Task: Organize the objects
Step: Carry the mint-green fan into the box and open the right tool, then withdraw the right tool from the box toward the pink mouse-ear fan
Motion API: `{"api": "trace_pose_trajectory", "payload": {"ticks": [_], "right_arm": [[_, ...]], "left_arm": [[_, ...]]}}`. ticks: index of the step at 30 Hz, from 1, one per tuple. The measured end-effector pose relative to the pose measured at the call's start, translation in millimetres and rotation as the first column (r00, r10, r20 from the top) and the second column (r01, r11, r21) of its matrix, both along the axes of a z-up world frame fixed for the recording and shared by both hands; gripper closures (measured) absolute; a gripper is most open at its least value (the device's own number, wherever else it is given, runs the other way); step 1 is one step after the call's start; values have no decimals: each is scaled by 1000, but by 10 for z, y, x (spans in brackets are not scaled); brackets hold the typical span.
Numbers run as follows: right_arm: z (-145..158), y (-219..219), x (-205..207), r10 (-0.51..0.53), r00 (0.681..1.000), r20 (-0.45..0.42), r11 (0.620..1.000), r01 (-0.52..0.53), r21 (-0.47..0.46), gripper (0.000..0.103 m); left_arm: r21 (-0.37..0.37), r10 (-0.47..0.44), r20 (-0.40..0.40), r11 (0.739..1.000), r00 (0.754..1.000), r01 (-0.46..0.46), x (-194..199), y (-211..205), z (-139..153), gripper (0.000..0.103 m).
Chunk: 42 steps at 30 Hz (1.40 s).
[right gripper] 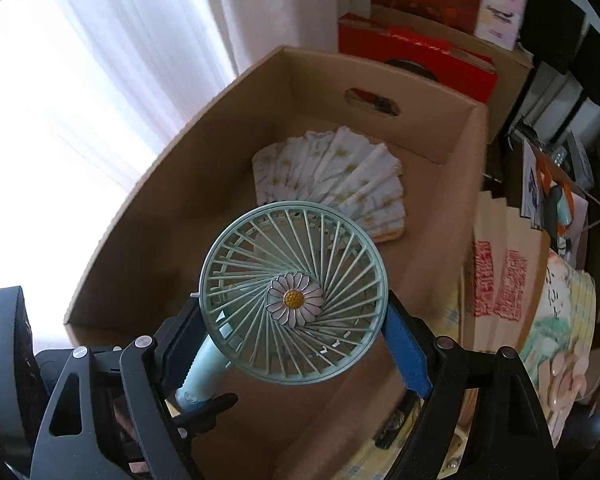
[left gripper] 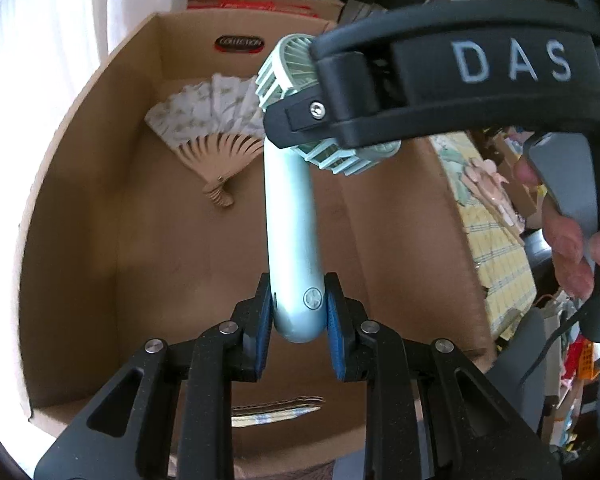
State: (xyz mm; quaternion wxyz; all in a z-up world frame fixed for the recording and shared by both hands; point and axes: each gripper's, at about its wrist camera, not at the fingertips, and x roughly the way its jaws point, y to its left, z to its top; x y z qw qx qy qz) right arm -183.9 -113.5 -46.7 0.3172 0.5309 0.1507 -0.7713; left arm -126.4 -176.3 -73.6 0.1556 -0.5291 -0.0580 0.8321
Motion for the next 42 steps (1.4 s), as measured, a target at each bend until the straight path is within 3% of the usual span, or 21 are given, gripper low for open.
{"api": "trace_pose_trajectory", "payload": {"ticks": [6,8,10,11,19,22,27,34,38,42], "right_arm": [[-243,-148,-9,39,999,28,996,-41,73,19],[-322,-178,-5,53,998,33,993,-56,99,19],[-389,-212,1,65,997,35,990,-69,123,19],[-416,-242,28,80,997,16,985,-81,151,19],[-548,-371,118,148,989,12,945,-145,293,19],[-632,-397,165,173,984,48,921,-179,345,19],[-740,-432,225,189,982,23,876,-178,449,18],[-611,-338,189,165,986,-1,900,-151,408,17],[-389,-207,132,142,990,-23,929,-126,347,17],[-154,-84,179,120,992,-39,955,-105,276,17]], "left_arm": [[-37,-9,34,999,999,10,-2,6,-182,78],[-23,-11,20,1000,1000,12,38,-2,-151,67],[-3,-12,10,1000,1000,12,79,-13,-108,44],[-5,-12,5,1000,1000,12,104,-14,-86,41],[-9,-22,-20,1000,1000,22,336,-21,127,32],[-4,-27,-22,1000,999,27,337,-1,172,31],[-2,-32,-13,999,999,32,312,67,190,26],[6,-27,-14,1000,1000,27,373,84,220,15],[38,-9,-10,999,1000,10,383,70,264,14],[34,-4,-18,999,1000,5,353,52,308,4]]}}
